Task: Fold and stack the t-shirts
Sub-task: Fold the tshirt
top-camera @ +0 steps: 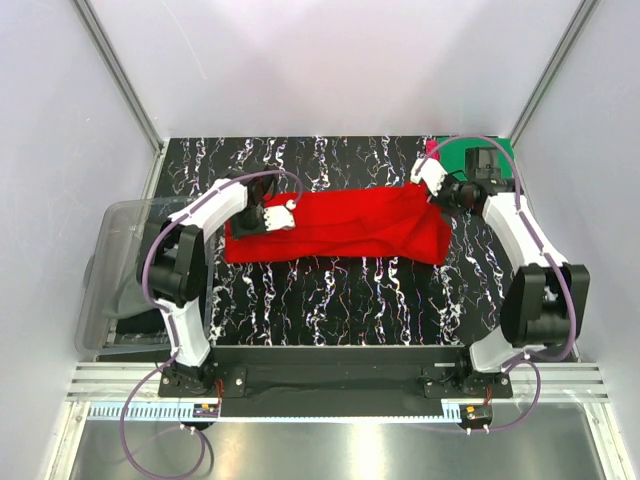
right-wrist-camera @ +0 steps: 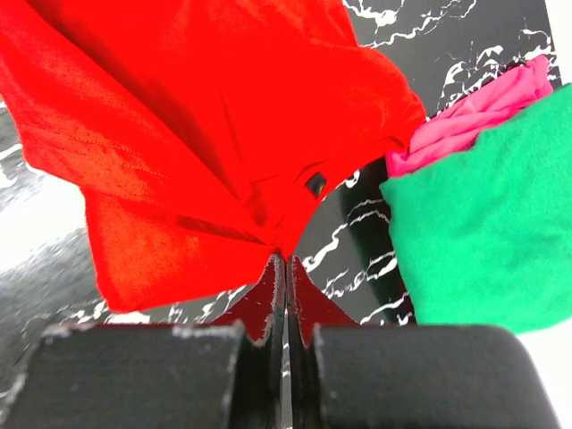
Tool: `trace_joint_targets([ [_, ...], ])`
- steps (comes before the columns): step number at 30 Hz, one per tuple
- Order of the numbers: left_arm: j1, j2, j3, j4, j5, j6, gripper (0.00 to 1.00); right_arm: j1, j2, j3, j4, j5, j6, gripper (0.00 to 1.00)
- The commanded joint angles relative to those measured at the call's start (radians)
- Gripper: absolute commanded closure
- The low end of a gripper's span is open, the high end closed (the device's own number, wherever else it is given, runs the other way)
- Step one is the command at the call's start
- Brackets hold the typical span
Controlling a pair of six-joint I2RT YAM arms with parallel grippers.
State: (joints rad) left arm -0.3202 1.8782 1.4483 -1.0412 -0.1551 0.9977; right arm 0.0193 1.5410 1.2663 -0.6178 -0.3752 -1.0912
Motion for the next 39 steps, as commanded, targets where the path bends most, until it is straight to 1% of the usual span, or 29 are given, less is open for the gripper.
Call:
trace_joint_targets([
  [1,0.020,0.042,0.083,0.009,-0.008,0.004,1.00,-0.005,0.054,0.083,0.062,-0.013,0.030,1.00],
  [7,0.032,0.117,0.132,0.026,-0.029,-0.008,1.00,-0.005,0.149,0.156,0.076,-0.017,0.063,1.00],
  [17,0.050,0.182,0.199,0.043,-0.060,-0.004,1.00,-0.004,0.264,0.243,0.099,-0.016,0.109,1.00],
  [24,0.055,0.225,0.259,0.043,-0.083,-0.002,1.00,-0.001,0.349,0.320,0.104,-0.007,0.109,1.00],
  [25,0.056,0.234,0.267,0.044,-0.092,-0.010,0.99,0.002,0.360,0.335,0.107,-0.007,0.120,0.98],
  [26,0.058,0.239,0.274,0.043,-0.096,-0.016,0.96,0.004,0.372,0.356,0.109,0.001,0.158,0.93],
  [27,0.061,0.239,0.288,0.044,-0.100,-0.031,0.88,0.008,0.393,0.410,0.107,0.013,0.180,0.77],
  [28,0.063,0.225,0.296,0.044,-0.100,-0.065,0.83,0.013,0.401,0.436,0.107,0.027,0.201,0.72],
  [30,0.063,0.185,0.293,0.043,-0.093,-0.085,0.79,0.013,0.383,0.493,0.107,0.056,0.283,0.66],
  [31,0.063,0.129,0.290,0.043,-0.077,-0.103,0.73,0.013,0.366,0.496,0.107,0.064,0.306,0.63],
  [33,0.061,0.073,0.282,0.044,-0.070,-0.131,0.67,0.011,0.295,0.454,0.107,0.068,0.349,0.61],
  [34,0.061,0.034,0.282,0.044,-0.067,-0.143,0.61,0.013,0.266,0.423,0.105,0.064,0.358,0.60],
  [35,0.061,0.016,0.273,0.044,-0.051,-0.152,0.60,0.013,0.213,0.391,0.105,0.053,0.369,0.60],
  [36,0.056,-0.007,0.261,0.043,-0.038,-0.162,0.60,0.011,0.190,0.317,0.086,0.048,0.367,0.60],
  [37,0.053,-0.013,0.244,0.044,-0.029,-0.163,0.60,0.013,0.168,0.279,0.066,0.036,0.361,0.59],
  [38,0.047,-0.017,0.204,0.043,-0.023,-0.165,0.60,0.011,0.139,0.212,0.014,0.029,0.334,0.59],
  [39,0.043,-0.017,0.180,0.044,-0.018,-0.168,0.60,0.004,0.130,0.179,-0.012,0.027,0.324,0.59],
])
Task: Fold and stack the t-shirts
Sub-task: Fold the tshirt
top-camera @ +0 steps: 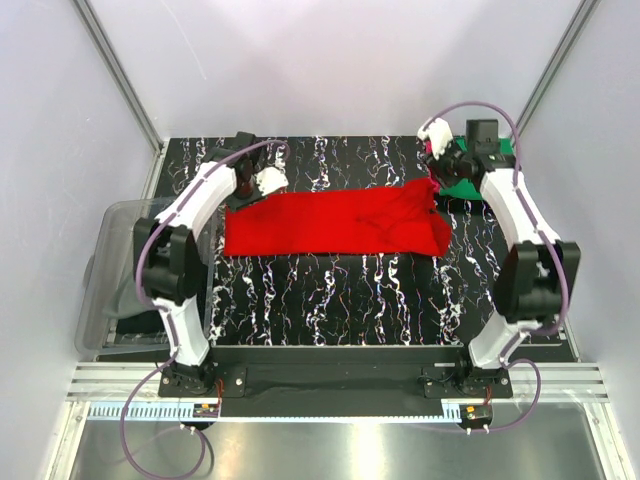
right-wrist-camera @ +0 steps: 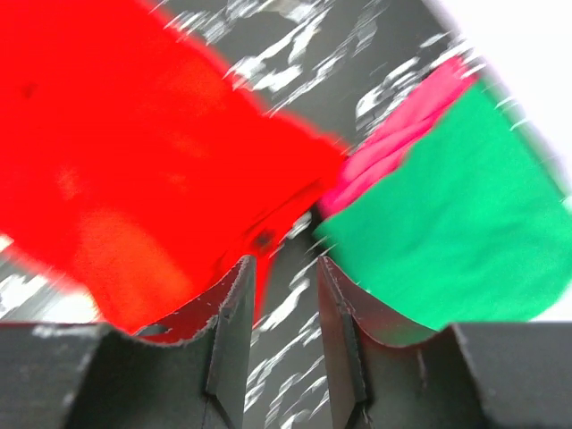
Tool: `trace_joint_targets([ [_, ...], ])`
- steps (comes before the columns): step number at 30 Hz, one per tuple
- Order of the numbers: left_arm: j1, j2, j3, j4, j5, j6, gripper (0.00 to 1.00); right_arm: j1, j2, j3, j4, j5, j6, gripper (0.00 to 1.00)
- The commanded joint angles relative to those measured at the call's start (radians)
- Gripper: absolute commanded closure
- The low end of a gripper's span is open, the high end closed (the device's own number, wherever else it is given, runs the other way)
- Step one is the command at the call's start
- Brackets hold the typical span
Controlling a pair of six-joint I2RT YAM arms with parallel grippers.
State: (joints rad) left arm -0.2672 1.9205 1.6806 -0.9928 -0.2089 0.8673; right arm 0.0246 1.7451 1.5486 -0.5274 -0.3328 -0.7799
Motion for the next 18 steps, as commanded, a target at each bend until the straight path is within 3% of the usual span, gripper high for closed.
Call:
trace_joint_targets([
  [1,-0.012,-0.057,-0.077,-0.004,0.042,-0.042,0.60,-0.011,-0.084,-0.129,-0.135,-0.052,0.004,0.59],
  [8,-0.010,-0.015,-0.251,0.020,0.137,-0.112,0.63,-0.057,-0.073,-0.229,-0.335,-0.111,-0.071,0.57],
  [18,-0.006,0.025,-0.257,0.052,0.138,-0.132,0.64,-0.103,0.017,-0.206,-0.408,-0.110,-0.145,0.55],
])
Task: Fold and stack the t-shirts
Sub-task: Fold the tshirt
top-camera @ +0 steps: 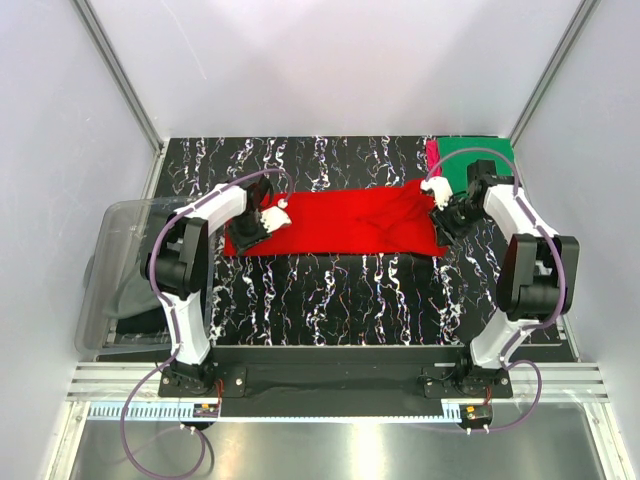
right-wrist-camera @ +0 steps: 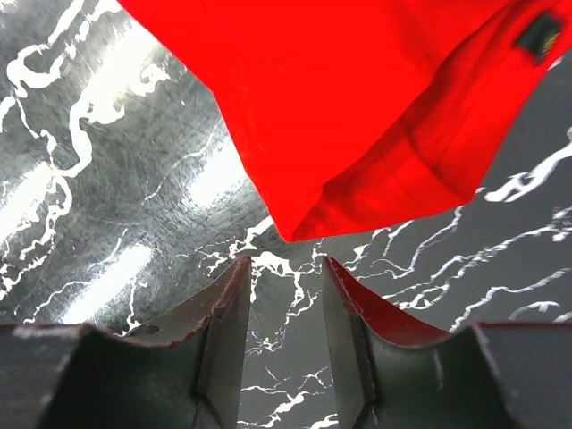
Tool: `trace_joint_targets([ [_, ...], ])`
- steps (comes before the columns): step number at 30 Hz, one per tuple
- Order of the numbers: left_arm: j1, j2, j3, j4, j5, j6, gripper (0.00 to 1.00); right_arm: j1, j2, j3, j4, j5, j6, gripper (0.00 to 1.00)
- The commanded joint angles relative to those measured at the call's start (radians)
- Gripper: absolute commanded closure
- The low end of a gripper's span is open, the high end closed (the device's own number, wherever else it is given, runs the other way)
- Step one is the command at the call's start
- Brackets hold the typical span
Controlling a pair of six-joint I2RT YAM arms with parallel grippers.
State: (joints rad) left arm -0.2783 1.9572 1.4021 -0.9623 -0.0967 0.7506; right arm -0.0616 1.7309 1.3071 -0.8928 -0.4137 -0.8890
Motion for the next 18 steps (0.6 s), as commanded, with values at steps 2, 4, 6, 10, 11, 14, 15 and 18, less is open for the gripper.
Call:
trace_joint_targets([
  [2,0.005,-0.011,0.024,0.022,0.025,-0.017,0.64,-0.021,0.073,0.058,-0.066,-0.046,-0.034,0.55],
  [4,0.007,-0.003,0.028,0.022,0.022,-0.017,0.64,-0.026,0.120,0.076,-0.086,-0.063,-0.036,0.53],
  [6,0.008,0.002,0.028,0.022,0.017,-0.013,0.64,-0.029,0.148,0.107,-0.109,-0.076,-0.034,0.52],
  [10,0.011,0.012,0.026,0.020,0.011,-0.005,0.64,-0.033,0.196,0.153,-0.138,-0.108,-0.036,0.51],
  [11,0.014,0.016,0.028,0.020,0.011,-0.005,0.64,-0.033,0.214,0.171,-0.147,-0.111,-0.036,0.51],
  [14,0.016,0.028,0.031,0.020,0.006,-0.004,0.64,-0.035,0.254,0.207,-0.185,-0.126,-0.047,0.52],
  [15,0.016,0.029,0.032,0.022,0.008,-0.005,0.64,-0.035,0.266,0.215,-0.196,-0.129,-0.048,0.55],
  [18,0.019,0.037,0.034,0.023,0.005,-0.002,0.64,-0.038,0.306,0.241,-0.230,-0.122,-0.050,0.69],
])
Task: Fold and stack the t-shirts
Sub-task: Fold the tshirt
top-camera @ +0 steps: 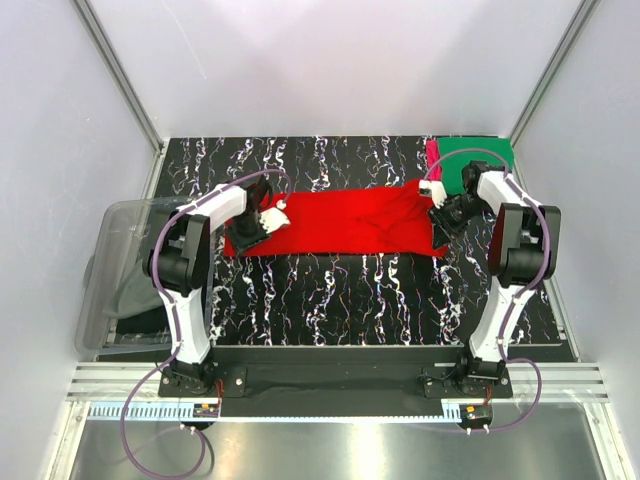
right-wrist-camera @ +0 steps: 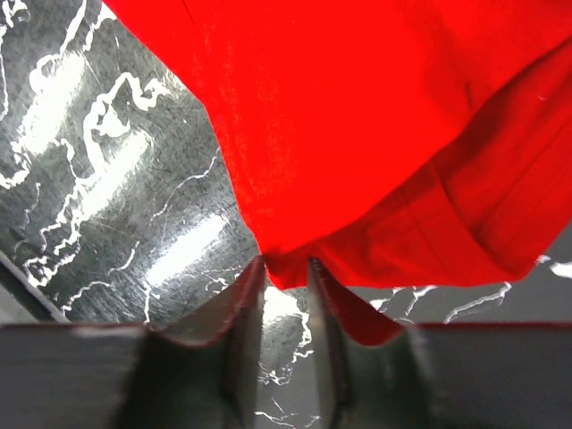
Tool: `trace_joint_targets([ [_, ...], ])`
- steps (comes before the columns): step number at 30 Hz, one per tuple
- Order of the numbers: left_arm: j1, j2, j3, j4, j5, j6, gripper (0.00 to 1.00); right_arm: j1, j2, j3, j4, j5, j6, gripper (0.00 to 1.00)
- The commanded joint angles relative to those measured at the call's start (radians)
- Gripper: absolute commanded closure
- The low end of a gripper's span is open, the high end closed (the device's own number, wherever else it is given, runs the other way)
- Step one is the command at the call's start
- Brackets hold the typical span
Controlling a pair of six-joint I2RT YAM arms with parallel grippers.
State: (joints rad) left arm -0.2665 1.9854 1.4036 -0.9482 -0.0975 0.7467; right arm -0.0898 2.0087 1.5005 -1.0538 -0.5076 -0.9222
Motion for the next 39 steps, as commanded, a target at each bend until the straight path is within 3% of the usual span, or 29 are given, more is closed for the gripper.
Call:
trace_joint_targets([
  [1,0.009,0.012,0.035,0.006,0.004,0.000,0.64,-0.013,0.042,0.049,-0.075,-0.025,-0.015,0.72],
  [4,0.013,0.020,0.041,0.008,0.002,0.005,0.64,-0.025,0.051,0.052,-0.090,-0.028,-0.023,0.76],
  [6,0.016,0.024,0.046,0.006,0.001,0.009,0.64,-0.033,0.055,0.050,-0.104,-0.029,-0.029,0.83],
  [7,0.016,0.024,0.044,0.006,-0.001,0.011,0.64,-0.034,0.055,0.049,-0.107,-0.029,-0.032,0.92],
  [10,0.018,0.024,0.038,0.008,-0.007,0.019,0.64,-0.050,0.045,0.050,-0.107,-0.014,-0.033,0.98],
  [21,0.032,0.027,0.012,0.009,-0.011,0.014,0.64,-0.102,0.028,0.089,-0.095,0.027,-0.030,0.98],
  [26,0.033,-0.014,0.000,0.002,-0.005,0.013,0.65,-0.102,0.021,0.108,-0.098,0.015,-0.020,0.92],
  [27,0.033,-0.029,0.003,-0.003,-0.001,0.010,0.65,-0.102,0.013,0.116,-0.097,0.011,-0.018,0.88],
  [28,0.032,-0.046,0.014,-0.020,0.018,0.008,0.64,-0.102,-0.010,0.128,-0.094,-0.003,-0.004,0.77],
  [31,0.021,-0.117,0.053,-0.059,0.067,-0.001,0.63,-0.091,-0.047,0.191,-0.077,-0.031,0.042,0.64],
  [35,-0.008,-0.155,0.075,-0.077,0.114,-0.007,0.62,-0.036,-0.051,0.276,-0.077,-0.028,0.045,0.62],
  [39,-0.020,-0.093,0.109,-0.077,0.123,-0.041,0.62,0.033,-0.015,0.302,-0.075,-0.010,0.023,0.63],
])
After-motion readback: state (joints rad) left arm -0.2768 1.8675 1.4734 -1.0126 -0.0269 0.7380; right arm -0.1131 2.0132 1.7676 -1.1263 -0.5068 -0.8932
